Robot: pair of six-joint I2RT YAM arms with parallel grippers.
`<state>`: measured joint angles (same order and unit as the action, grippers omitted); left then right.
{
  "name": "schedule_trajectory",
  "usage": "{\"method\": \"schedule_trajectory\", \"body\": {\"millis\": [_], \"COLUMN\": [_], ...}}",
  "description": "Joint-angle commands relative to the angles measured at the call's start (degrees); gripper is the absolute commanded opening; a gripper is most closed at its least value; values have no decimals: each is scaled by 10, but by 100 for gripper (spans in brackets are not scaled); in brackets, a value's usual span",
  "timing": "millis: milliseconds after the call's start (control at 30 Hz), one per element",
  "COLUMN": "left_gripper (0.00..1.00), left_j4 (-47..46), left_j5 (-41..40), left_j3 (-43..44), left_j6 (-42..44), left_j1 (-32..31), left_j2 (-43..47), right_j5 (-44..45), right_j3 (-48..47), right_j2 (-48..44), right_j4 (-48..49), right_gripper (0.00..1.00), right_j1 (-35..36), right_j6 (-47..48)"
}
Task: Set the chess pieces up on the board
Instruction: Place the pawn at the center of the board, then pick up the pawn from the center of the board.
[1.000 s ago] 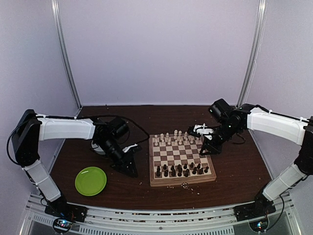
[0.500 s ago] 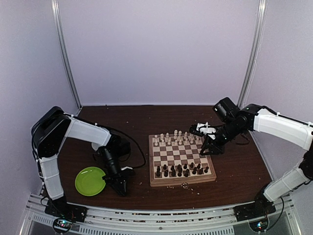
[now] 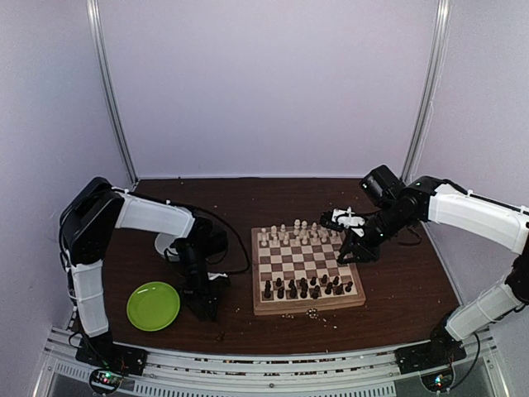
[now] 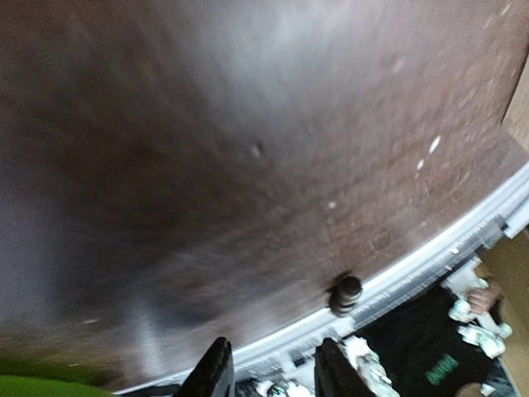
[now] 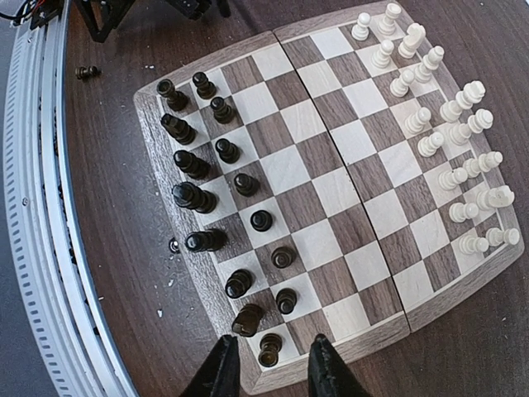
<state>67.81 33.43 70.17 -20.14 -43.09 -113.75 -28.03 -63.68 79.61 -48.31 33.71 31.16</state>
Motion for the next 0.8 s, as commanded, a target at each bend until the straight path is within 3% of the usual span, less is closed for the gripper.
{"method": "schedule_trajectory", "body": {"millis": [0,100,200,267,400,567,767], "left_gripper": [35,37,38,39,44,47,51], "left_j4": [-2,-85,-203,-280,-274,-233,-260], "left_j5": [-127,-196,-249,-272,-385,-451,-435], "left_j3": [45,26,-59,-121,-155,-91,-48], "left_j6": [-12,-12,-38,-91,-245,-361,-407], "left_j1": [-23,-55,-95,-117,-178,-254,-277], "left_j2": [61,132,227,270,309,254,172], "right_j5": [-8,-8,-11,-11,-6,3,4], "right_j3": [7,7,5,4,3,3,6], "right_j2": [-6,-3,1,4,14,21,20], "right_j4": [-6,-6,-4,-3,0,1,2], "right_gripper": [30,30,30,30,30,30,30], "right_j1": [1,1,1,1,3,7,8], "right_j6": [-3,-4,-6,-7,-12,-12,-10]}}
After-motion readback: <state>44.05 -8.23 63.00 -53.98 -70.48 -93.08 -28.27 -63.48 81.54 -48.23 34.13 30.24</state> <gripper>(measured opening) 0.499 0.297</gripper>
